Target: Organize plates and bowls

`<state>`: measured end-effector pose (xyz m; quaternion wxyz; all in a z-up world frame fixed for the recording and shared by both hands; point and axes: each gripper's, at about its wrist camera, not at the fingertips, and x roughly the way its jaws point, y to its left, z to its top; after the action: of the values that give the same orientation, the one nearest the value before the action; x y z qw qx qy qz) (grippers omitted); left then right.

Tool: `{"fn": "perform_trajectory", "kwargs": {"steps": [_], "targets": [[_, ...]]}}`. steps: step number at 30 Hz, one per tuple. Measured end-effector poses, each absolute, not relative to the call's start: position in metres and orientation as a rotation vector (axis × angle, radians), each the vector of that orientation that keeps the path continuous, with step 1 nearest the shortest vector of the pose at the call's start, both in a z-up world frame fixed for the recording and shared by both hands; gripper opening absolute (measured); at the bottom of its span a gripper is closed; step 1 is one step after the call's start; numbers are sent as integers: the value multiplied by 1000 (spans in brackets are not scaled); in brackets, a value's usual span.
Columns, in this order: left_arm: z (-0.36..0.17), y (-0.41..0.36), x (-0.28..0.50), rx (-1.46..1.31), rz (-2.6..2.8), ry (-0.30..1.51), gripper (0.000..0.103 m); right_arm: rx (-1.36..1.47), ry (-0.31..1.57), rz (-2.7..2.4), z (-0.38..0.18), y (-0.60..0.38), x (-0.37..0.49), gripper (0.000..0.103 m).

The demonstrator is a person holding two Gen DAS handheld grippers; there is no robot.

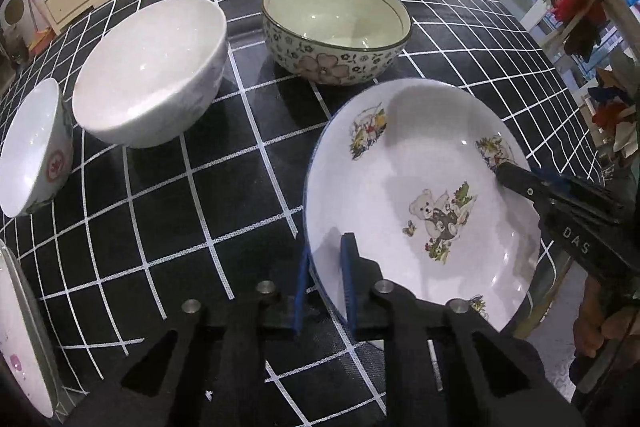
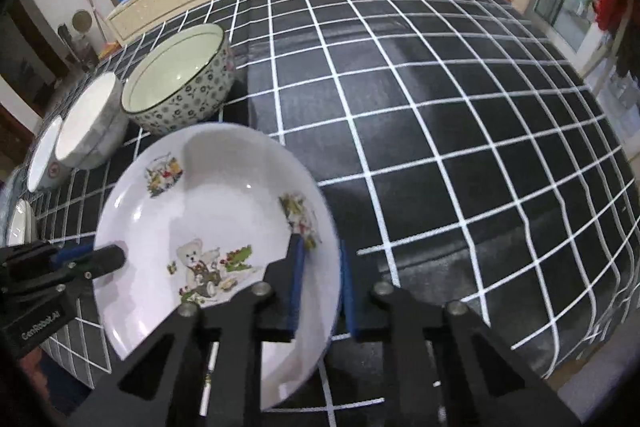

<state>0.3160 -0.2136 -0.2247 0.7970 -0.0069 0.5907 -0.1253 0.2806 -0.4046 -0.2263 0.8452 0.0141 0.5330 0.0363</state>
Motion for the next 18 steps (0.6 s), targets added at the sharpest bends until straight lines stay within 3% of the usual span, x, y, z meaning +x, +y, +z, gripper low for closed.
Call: {"fn": "perform_trajectory", "kwargs": {"steps": [18], "targets": [[-225, -136, 268, -59, -147, 1296, 14, -36, 1170, 160, -227, -323, 241, 21]]}}
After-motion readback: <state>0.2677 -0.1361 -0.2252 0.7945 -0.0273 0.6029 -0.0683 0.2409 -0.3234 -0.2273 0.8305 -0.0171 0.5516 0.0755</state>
